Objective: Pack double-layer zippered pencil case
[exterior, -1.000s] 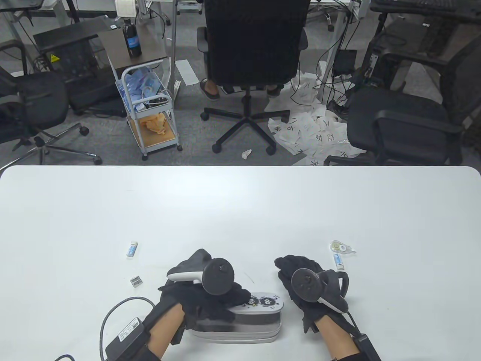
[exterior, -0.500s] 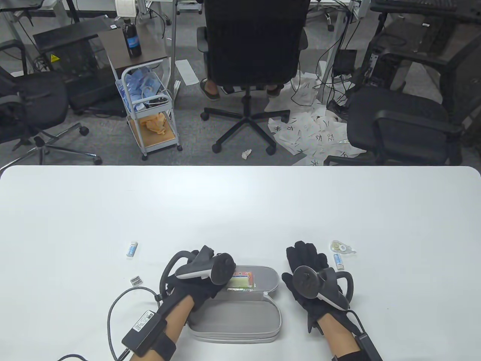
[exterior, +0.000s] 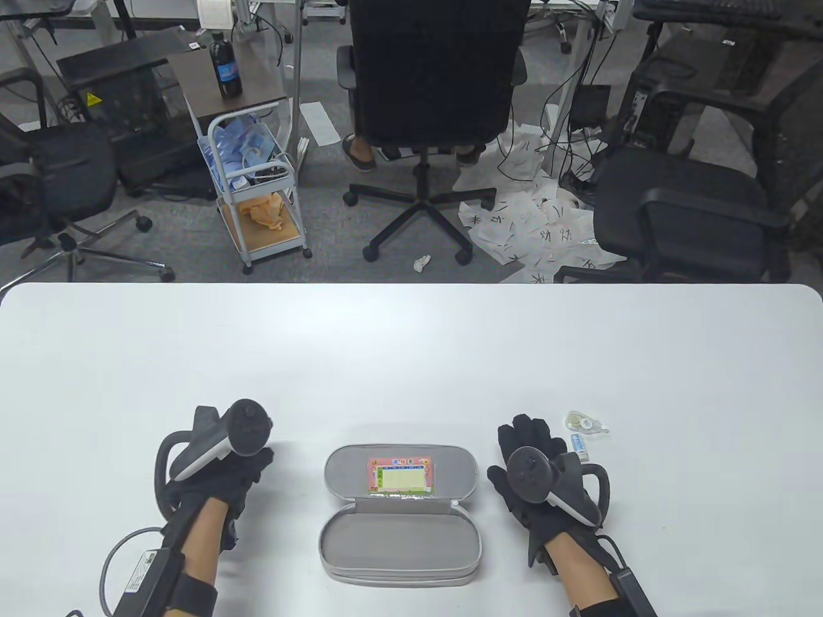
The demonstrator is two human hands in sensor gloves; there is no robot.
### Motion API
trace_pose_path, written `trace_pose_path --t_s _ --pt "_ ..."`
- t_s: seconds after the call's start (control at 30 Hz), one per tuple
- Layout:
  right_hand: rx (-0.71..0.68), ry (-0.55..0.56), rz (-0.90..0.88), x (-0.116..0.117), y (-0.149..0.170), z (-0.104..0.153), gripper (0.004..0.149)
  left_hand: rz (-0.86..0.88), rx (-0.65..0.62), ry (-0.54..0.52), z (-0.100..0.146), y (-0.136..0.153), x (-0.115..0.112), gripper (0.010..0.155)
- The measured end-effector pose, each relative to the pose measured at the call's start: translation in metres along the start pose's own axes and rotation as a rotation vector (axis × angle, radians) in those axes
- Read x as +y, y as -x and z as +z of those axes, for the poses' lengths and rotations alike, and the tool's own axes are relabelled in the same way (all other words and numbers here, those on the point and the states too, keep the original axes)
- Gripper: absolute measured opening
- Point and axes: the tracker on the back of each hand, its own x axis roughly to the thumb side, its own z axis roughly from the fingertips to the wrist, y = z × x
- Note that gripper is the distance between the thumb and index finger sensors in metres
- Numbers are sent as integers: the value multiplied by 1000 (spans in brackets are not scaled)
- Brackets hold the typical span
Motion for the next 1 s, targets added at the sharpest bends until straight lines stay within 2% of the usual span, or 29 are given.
trace_pose_path --t_s 0.1,0.2,0.27,0.4,0.47,0.63,0.7,0.8,0.87,0.97,1.0 --pt "-1 4 1 -1 1 1 70 -45 76 65 -4 16 -26 62" --pt "0 -1 -6 -1 2 1 70 -89 89 89 -6 18 -41 62" --pt "2 -8 -7 -1 2 1 70 -117 84 38 -7 15 -43 58" --pt "0 -16 -3 -2 2 1 70 -230 71 2 -7 5 -47 53" --pt "-3 -3 -3 -2 2 1 70 -258 70 6 -7 3 -48 52" --pt "-6 4 -1 -2 2 1 70 -278 64 -59 -3 2 -48 54" --pt "-7 7 3 -2 2 1 70 -226 23 -93 1 1 -43 54" --pt "-5 10 -1 -2 3 1 70 -56 -99 -175 15 -15 -25 55" --pt "-4 4 -3 -1 3 1 70 -14 -264 -232 34 -43 -9 55" --pt "-7 3 5 -2 3 1 70 -97 -500 -292 70 -90 0 55" --pt "-7 4 5 -1 3 1 70 -105 -541 -296 79 -100 -1 55"
